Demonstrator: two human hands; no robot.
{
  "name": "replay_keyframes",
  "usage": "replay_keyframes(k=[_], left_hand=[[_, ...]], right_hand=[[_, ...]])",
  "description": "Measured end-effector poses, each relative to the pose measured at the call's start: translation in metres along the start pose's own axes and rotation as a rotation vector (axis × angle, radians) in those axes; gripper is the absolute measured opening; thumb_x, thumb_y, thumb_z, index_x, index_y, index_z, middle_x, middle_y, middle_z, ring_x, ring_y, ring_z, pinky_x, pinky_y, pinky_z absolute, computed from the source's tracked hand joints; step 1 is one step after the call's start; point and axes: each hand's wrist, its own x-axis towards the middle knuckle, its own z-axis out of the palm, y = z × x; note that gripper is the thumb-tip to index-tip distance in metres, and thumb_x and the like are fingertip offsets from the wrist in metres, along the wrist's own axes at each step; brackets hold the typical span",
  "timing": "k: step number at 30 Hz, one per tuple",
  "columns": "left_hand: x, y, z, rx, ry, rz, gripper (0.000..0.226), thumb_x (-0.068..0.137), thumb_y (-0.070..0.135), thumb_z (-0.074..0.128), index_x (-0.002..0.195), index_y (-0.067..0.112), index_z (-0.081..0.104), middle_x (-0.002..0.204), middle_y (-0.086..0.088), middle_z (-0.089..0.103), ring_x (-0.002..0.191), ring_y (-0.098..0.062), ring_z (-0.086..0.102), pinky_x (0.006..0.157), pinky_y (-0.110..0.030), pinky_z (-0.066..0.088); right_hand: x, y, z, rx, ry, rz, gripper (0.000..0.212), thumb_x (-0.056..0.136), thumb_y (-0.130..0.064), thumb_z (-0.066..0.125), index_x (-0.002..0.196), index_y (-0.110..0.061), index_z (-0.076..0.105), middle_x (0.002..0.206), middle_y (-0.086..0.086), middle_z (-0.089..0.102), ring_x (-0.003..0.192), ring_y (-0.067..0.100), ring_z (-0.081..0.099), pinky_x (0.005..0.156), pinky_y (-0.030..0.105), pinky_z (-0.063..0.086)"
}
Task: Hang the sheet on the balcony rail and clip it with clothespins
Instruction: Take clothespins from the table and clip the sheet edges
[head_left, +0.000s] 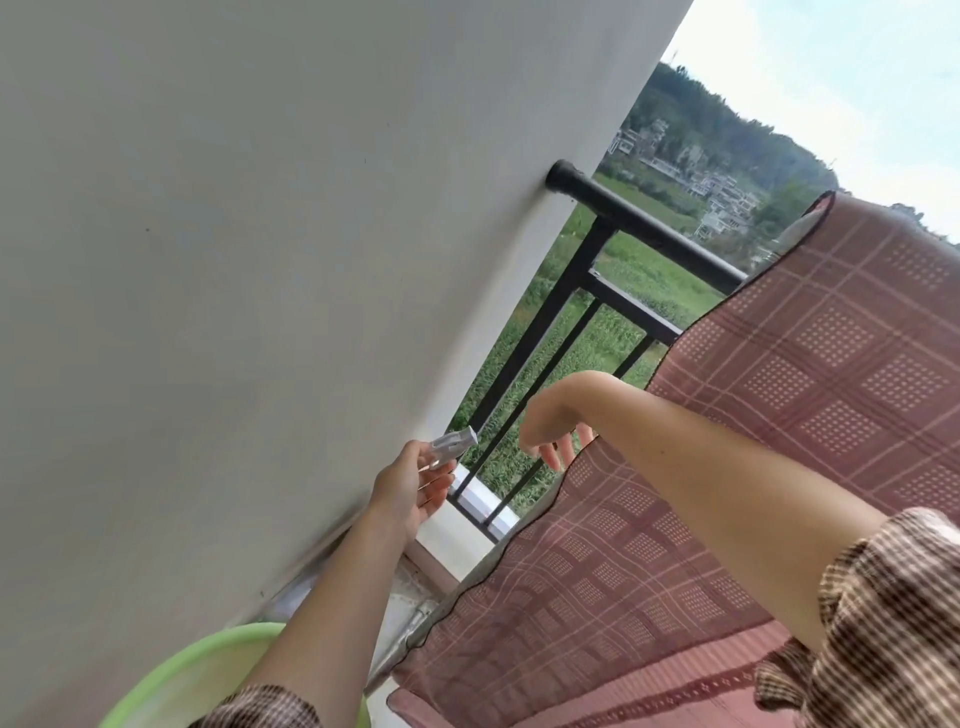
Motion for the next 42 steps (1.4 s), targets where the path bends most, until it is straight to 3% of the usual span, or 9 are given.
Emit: replay_keyframes(k=[4, 9, 15, 18, 26, 29, 35, 40, 42], left_hand=[[-0.001, -0.006, 0.003, -0.009, -0.005, -0.021, 0.024, 0.090, 0.022, 0.049, 0.106, 0.009, 0.059, 0.085, -0.004, 0.068, 0.068, -0.015, 0.059, 0.059, -0.025, 0.047], [-0.002, -0.019, 0.008, -0.028, -0.008, -0.061, 0.018, 0.089, 0.021, 0.049, 0.100, 0.010, 0.058, 0.081, -0.004, 0.066, 0.067, -0.015, 0.059, 0.059, -0.025, 0.046], [-0.001, -0.026, 0.011, -0.062, 0.000, -0.083, 0.016, 0.088, 0.019, 0.049, 0.098, 0.008, 0.057, 0.082, -0.004, 0.065, 0.069, -0.015, 0.060, 0.058, -0.024, 0.047], [-0.001, -0.026, 0.010, -0.074, 0.012, -0.081, 0.017, 0.089, 0.020, 0.050, 0.097, 0.009, 0.058, 0.083, -0.004, 0.065, 0.071, -0.016, 0.061, 0.059, -0.024, 0.047], [-0.010, -0.030, 0.018, -0.055, -0.055, -0.055, 0.016, 0.091, 0.024, 0.049, 0.095, 0.012, 0.058, 0.088, -0.006, 0.064, 0.072, -0.017, 0.062, 0.060, -0.027, 0.047], [-0.015, -0.037, 0.022, -0.034, -0.082, -0.063, 0.019, 0.093, 0.027, 0.048, 0.093, 0.012, 0.058, 0.086, -0.005, 0.063, 0.074, -0.018, 0.063, 0.061, -0.029, 0.047], [-0.021, -0.046, 0.031, -0.039, -0.091, -0.087, 0.020, 0.094, 0.030, 0.046, 0.092, 0.013, 0.057, 0.083, -0.004, 0.063, 0.077, -0.018, 0.063, 0.067, -0.029, 0.050], [-0.028, -0.046, 0.036, -0.034, -0.103, -0.074, 0.017, 0.093, 0.027, 0.046, 0.092, 0.014, 0.057, 0.085, -0.004, 0.063, 0.078, -0.018, 0.063, 0.065, -0.029, 0.047], [-0.031, -0.046, 0.035, -0.038, -0.103, -0.072, 0.016, 0.092, 0.026, 0.047, 0.090, 0.013, 0.056, 0.085, -0.004, 0.063, 0.078, -0.018, 0.063, 0.065, -0.029, 0.047]], right_hand=[[0.009, -0.006, 0.001, -0.017, -0.028, 0.041, 0.050, 0.104, -0.020, 0.029, 0.148, 0.002, 0.019, 0.134, 0.021, 0.053, 0.126, 0.031, 0.051, 0.100, 0.038, 0.041], [0.017, -0.003, 0.015, -0.052, -0.026, 0.127, 0.049, 0.102, -0.018, 0.028, 0.145, 0.005, 0.024, 0.149, 0.018, 0.033, 0.134, 0.030, 0.040, 0.110, 0.040, 0.037], [0.003, -0.004, 0.014, 0.123, 0.118, 0.086, 0.040, 0.100, -0.002, 0.029, 0.136, 0.013, 0.036, 0.143, 0.026, 0.040, 0.127, 0.034, 0.045, 0.102, 0.036, 0.038], [-0.009, -0.001, 0.009, 0.045, 0.103, -0.021, 0.029, 0.100, -0.012, 0.036, 0.122, 0.001, 0.051, 0.123, 0.021, 0.053, 0.095, 0.027, 0.056, 0.080, 0.031, 0.043], [-0.018, 0.014, 0.004, -0.087, 0.243, -0.026, 0.020, 0.093, -0.008, 0.049, 0.097, 0.003, 0.064, 0.100, 0.013, 0.063, 0.083, 0.017, 0.063, 0.069, 0.026, 0.051], [-0.029, 0.018, 0.002, -0.096, 0.326, -0.034, 0.026, 0.090, -0.007, 0.056, 0.065, -0.006, 0.047, 0.067, 0.000, 0.042, 0.053, 0.011, 0.037, 0.047, 0.020, 0.031], [-0.055, 0.025, 0.009, -0.020, 0.519, -0.163, 0.039, 0.092, -0.006, 0.046, 0.057, -0.013, 0.031, 0.060, 0.000, 0.033, 0.050, 0.013, 0.028, 0.047, 0.024, 0.026], [-0.074, 0.016, 0.038, -0.101, 0.404, -0.144, 0.046, 0.075, -0.048, 0.074, 0.064, -0.016, 0.043, 0.066, -0.005, 0.044, 0.055, 0.009, 0.038, 0.053, 0.023, 0.040], [-0.067, 0.009, 0.051, -0.267, 0.423, -0.114, 0.046, 0.071, -0.045, 0.077, 0.065, -0.018, 0.041, 0.070, -0.007, 0.045, 0.061, 0.008, 0.041, 0.067, 0.024, 0.048]])
